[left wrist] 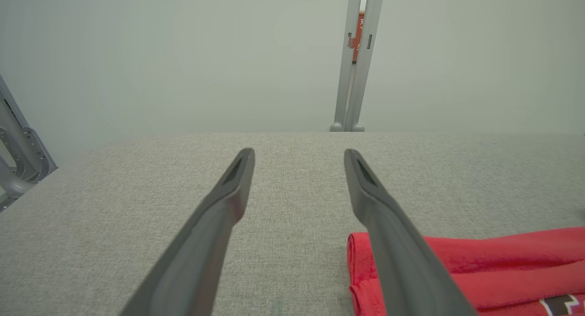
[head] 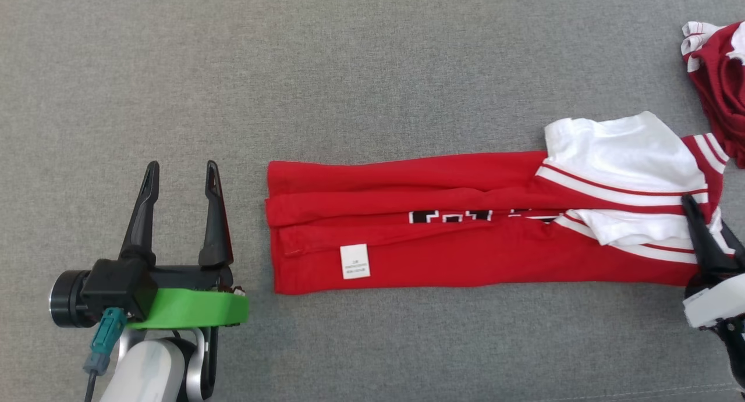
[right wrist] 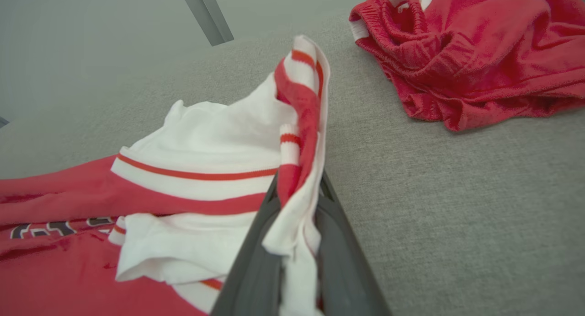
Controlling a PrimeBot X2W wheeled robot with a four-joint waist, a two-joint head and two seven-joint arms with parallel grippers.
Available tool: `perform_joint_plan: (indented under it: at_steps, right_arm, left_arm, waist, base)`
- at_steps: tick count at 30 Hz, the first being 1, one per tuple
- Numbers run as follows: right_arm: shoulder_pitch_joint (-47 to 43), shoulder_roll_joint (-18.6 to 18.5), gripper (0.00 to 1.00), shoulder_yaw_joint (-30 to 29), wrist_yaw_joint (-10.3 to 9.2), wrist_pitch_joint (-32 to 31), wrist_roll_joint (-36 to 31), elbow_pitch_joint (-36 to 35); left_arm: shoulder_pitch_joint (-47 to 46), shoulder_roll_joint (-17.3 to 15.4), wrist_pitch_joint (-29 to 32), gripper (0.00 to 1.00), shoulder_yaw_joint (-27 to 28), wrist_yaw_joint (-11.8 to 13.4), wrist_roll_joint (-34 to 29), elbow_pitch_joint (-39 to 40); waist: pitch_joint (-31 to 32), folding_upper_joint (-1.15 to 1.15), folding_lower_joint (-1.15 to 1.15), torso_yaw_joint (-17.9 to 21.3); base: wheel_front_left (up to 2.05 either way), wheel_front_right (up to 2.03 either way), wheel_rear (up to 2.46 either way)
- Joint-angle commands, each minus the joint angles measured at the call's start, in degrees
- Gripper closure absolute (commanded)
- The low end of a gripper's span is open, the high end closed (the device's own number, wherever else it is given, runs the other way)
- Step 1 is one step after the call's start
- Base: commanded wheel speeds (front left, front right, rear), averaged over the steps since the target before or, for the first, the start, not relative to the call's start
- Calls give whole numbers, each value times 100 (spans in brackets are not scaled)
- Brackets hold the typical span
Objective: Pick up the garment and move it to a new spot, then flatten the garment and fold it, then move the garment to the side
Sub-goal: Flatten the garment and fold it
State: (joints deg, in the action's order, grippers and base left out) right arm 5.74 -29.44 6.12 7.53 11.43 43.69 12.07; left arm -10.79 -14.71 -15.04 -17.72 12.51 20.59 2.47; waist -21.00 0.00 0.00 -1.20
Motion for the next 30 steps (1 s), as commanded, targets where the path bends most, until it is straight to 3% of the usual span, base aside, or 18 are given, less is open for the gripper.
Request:
perform_joint_plan:
  at_steps: [1, 8, 15, 23, 30]
  right_arm:
    - [-59, -97, 100, -164, -8, -69, -31, -97]
    - [296, 37, 100, -241, -5, -920, -496, -1276]
    - [978, 1019, 100, 683, -4, -1968, -947, -2012]
    - [1499, 2282, 100, 2049, -4, -2191, -985, -1240]
    - [1763, 2651, 100, 2738, -4, -1520, -837, -132]
  left_arm:
    - [81, 11, -14, 0, 26, -21, -38, 5]
    - [145, 26, -15, 0, 71, -22, -36, -23]
    - [68, 113, -15, 0, -25, -88, -40, -73]
    - [-52, 255, -15, 0, -132, -198, -52, -191]
    - [-134, 414, -15, 0, -206, -296, -94, -352]
  waist:
    - [47, 0, 0, -16]
    - [164, 0, 0, 8]
    - [236, 0, 0, -102]
    - [206, 0, 0, -348]
    - [151, 0, 0, -533]
  base:
    - [0, 0, 0]
    - [0, 0, 0]
    - [0, 0, 0]
    - [0, 0, 0]
    - [0, 0, 0]
